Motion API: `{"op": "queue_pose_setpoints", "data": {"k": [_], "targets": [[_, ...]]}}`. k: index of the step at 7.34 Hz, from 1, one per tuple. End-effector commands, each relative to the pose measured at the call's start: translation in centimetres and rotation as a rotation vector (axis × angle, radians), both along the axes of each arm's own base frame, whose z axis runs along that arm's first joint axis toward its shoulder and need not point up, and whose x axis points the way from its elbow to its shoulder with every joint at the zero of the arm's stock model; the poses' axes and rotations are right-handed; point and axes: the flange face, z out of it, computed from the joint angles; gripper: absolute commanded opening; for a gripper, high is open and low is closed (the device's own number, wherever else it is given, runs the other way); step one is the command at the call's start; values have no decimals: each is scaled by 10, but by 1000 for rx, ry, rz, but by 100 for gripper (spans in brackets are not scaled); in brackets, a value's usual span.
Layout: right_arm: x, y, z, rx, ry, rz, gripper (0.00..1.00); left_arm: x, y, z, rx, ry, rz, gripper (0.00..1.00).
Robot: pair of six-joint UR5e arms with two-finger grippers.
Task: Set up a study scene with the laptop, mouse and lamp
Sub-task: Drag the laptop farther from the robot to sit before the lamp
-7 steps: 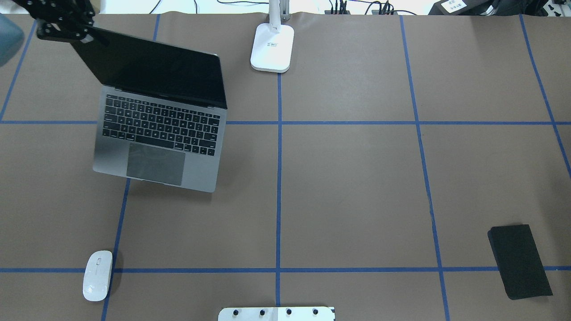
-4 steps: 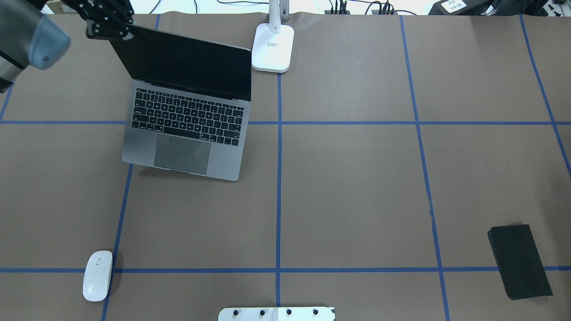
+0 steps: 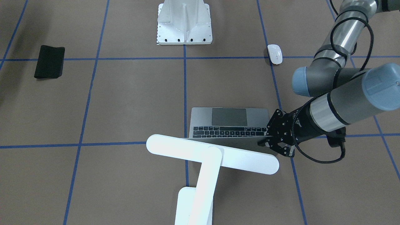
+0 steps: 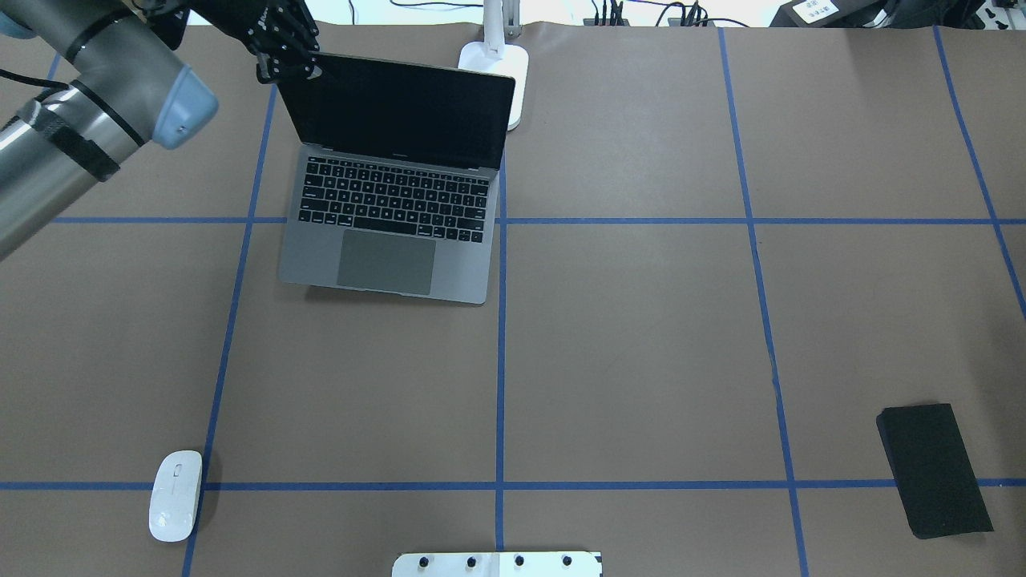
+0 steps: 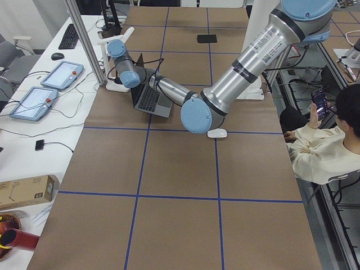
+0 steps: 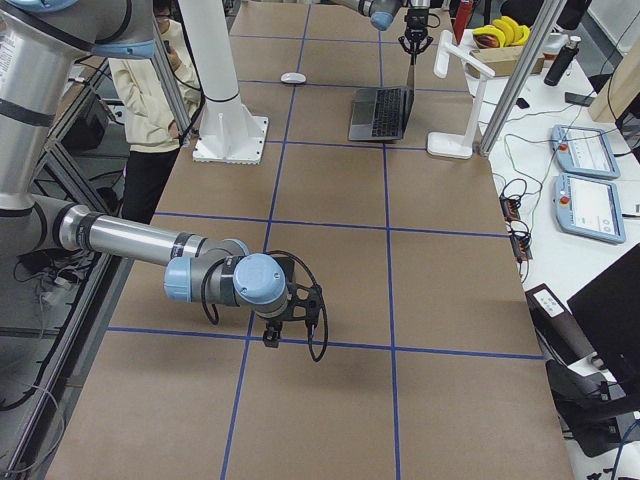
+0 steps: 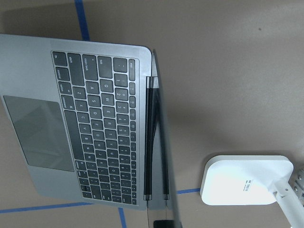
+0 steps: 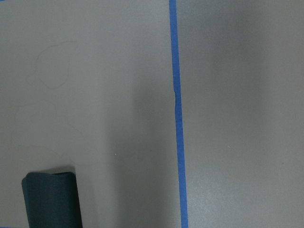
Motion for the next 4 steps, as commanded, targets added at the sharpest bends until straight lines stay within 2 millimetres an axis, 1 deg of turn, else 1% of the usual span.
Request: {"op": "queue_pose_setpoints", "data": {"k": [1, 3, 4], "targets": [[0, 1, 1, -3, 0, -1, 100, 21, -8, -7, -3, 23, -69, 0], [0, 2, 3, -7, 0, -1, 100, 25, -17, 16, 25, 17, -123, 0], [0, 2, 3, -8, 0, -1, 100, 30, -21, 31, 37, 8, -140, 0]]}}
